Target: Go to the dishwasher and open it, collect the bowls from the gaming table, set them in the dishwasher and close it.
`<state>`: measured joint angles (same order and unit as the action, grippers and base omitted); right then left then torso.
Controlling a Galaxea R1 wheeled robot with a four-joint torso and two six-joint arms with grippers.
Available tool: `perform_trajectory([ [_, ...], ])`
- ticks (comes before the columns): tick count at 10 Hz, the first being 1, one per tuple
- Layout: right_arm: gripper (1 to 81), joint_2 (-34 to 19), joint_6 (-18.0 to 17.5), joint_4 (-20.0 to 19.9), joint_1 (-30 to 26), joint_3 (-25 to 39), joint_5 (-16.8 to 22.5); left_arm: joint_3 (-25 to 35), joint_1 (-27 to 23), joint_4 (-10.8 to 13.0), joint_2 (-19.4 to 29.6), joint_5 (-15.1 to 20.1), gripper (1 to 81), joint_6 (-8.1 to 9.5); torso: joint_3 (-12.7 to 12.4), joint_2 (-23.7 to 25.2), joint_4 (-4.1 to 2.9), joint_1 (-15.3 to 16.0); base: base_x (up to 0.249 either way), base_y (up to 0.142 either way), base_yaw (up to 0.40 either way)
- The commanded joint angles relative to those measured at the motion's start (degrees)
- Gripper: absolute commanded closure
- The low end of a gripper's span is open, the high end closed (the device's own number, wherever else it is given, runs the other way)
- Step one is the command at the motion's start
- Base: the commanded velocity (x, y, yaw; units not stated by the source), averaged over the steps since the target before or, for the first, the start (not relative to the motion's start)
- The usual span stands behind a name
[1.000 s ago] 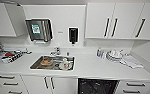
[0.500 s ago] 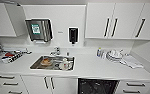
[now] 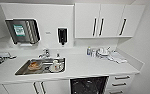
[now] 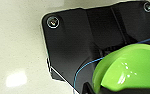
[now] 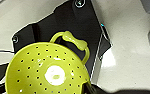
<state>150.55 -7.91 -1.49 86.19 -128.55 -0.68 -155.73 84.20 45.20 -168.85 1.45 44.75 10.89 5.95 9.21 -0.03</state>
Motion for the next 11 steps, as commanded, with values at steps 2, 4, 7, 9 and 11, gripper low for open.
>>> perform_trajectory([
  [2,81.1,-1.63,0.18,0.08,-2.73,0.42,3.14,-0.19,-2.15,0.15,0.44,2.68,81.1,-0.28,0.00,0.00,0.00,0.03,0.000,0.000,-0.326],
  [4,81.1,-1.55,0.18,0.17,-2.81,0.33,3.23,-0.10,-2.15,0.15,0.35,2.68,81.1,-0.37,0.00,0.00,0.00,0.03,0.000,-0.136,0.000],
  [7,81.1,-1.63,0.18,0.17,-2.55,0.24,3.14,-0.10,-2.15,-0.11,0.27,2.68,81.1,-0.37,0.00,0.00,0.00,0.03,0.000,-0.022,0.000],
  [9,81.1,-1.55,0.18,0.08,-2.55,0.24,3.14,-0.10,-2.15,-0.11,0.35,2.68,81.1,-0.37,0.00,0.00,0.00,0.03,0.000,0.000,0.000],
  [11,81.1,-1.55,0.18,0.08,-2.55,0.24,3.14,-0.10,-2.15,-0.20,0.44,2.68,81.1,-0.37,-1.22,0.00,-2.05,0.03,0.000,0.000,0.000],
])
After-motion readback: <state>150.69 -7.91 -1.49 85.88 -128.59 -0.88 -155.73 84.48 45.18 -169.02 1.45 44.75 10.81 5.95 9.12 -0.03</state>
